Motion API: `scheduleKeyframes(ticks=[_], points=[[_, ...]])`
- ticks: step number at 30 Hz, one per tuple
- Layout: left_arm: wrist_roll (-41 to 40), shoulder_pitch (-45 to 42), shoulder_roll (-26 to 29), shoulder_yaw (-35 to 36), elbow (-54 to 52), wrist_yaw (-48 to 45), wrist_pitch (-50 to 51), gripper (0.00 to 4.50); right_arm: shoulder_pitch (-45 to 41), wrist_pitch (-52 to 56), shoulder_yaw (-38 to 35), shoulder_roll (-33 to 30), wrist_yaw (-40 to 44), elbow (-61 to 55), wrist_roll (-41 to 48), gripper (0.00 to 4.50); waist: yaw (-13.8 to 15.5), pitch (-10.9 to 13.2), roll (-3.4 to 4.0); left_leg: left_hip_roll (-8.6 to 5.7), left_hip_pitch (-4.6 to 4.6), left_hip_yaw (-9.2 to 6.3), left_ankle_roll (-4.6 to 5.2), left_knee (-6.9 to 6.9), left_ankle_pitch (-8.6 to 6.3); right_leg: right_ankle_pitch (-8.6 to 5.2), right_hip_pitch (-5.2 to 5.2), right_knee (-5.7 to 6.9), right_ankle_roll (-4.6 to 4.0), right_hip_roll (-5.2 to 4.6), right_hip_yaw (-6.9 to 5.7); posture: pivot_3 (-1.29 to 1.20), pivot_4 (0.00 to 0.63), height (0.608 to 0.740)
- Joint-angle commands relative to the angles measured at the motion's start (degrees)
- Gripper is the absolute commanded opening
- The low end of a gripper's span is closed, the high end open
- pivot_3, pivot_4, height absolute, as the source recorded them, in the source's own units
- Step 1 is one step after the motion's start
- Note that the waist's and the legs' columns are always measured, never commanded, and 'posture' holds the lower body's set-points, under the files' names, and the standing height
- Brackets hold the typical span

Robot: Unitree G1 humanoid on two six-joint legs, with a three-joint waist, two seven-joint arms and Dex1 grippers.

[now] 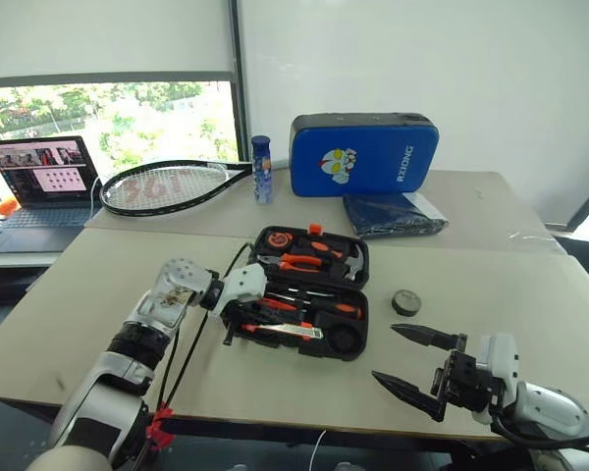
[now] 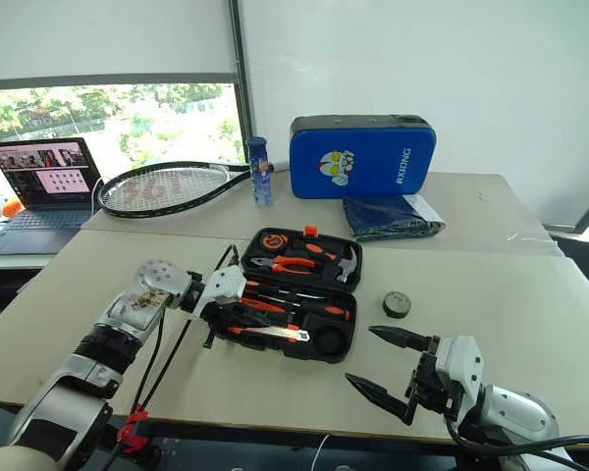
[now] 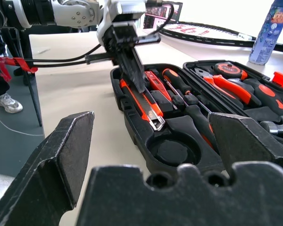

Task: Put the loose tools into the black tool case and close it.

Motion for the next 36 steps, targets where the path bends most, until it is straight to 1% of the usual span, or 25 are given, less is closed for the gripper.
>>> scheduleKeyframes(ticks=[1, 12, 15, 18, 21, 24, 29, 33, 36], points=[[0.1, -1.3, -0.1, 1.1, 0.7, 0.8, -2.7, 0.08, 0.0, -0.9, -0.4, 0.3, -0.2, -1.5, 0.1, 4.5, 0.0, 0.0, 0.0, 0.0, -0.01, 0.0, 0.03, -0.01, -0.02, 0.0, -0.01, -0.03, 0.0, 0.0, 0.0, 0.0, 0.15, 0.74], [1.4, 0.6, 0.5, -0.4, -0.3, -0.4, -2.5, 0.08, -0.4, -0.8, -0.4, 0.1, -0.1, -1.2, 0.0, 4.5, -0.2, 0.0, -0.02, 0.0, -0.03, 0.01, 0.06, -0.02, -0.04, -0.03, 0.01, -0.12, 0.05, 0.0, -0.01, 0.0, 0.15, 0.74], [4.0, 1.0, 0.8, -1.4, 0.3, 1.6, -3.2, 0.08, -0.5, -0.8, -0.4, 0.0, -0.1, -1.1, 0.0, 4.5, -0.2, 0.0, -0.02, 0.0, -0.03, 0.01, 0.06, -0.02, -0.04, -0.03, 0.01, -0.12, 0.05, 0.0, -0.01, 0.0, 0.15, 0.74], [6.7, 0.9, 0.8, -2.2, 1.4, 4.9, -0.9, 0.08, -0.5, -0.9, -0.6, 0.0, 0.0, -1.0, 0.1, 4.5, -0.1, 0.0, -0.01, 0.0, 0.02, 0.01, 0.06, -0.02, -0.04, -0.04, 0.06, -0.12, 0.06, 0.0, 0.0, 0.0, 0.15, 0.74], [7.5, 1.6, 1.1, -3.3, 1.0, 4.6, 0.6, 0.08, -0.6, -0.9, -0.6, 0.0, 0.0, -1.0, 0.1, 4.5, -0.2, 0.0, 0.0, 0.0, 0.14, 0.01, 0.06, -0.02, -0.04, -0.18, 0.15, -0.1, 0.3, 0.0, 0.01, 0.0, 0.15, 0.74], [8.0, 2.8, 1.5, -4.3, -0.1, 4.5, 1.4, 0.08, -0.6, -1.0, -0.7, 0.0, -0.1, -1.1, 0.1, 4.5, -0.3, 0.0, 0.01, 0.01, 0.23, 0.02, 0.06, -0.02, -0.04, -0.18, 0.2, -0.07, 0.31, 0.01, 0.02, 0.0, 0.15, 0.74], [7.1, 4.5, 1.6, -4.2, -1.8, 4.6, 1.4, 0.08, -0.5, -1.0, -0.9, 0.0, -0.1, -1.1, 0.0, 4.5, -0.4, 0.0, 0.08, 0.02, 0.23, 0.04, 0.06, -0.04, -0.04, -0.19, 0.19, -0.06, 0.32, 0.02, 0.04, 0.0, 0.15, 0.74], [10.0, 5.8, 1.7, -5.3, -1.3, 7.2, -2.7, 0.08, -0.8, -1.2, -0.8, 0.0, -0.3, -0.8, -0.3, 4.5, -0.4, -0.1, 0.11, 0.02, 0.24, 0.04, 0.06, -0.06, -0.04, -0.18, 0.19, -0.08, 0.3, 0.01, 0.06, 0.0, 0.15, 0.74], [11.4, 7.0, 1.2, -5.7, -1.5, 9.7, -2.7, 0.08, -1.4, -1.3, -0.7, 0.2, -0.4, -0.5, -0.6, 4.5, -0.5, -0.1, 0.13, 0.02, 0.26, 0.05, 0.06, -0.09, -0.04, -0.18, 0.2, -0.1, 0.3, 0.02, 0.08, 0.0, 0.15, 0.74]])
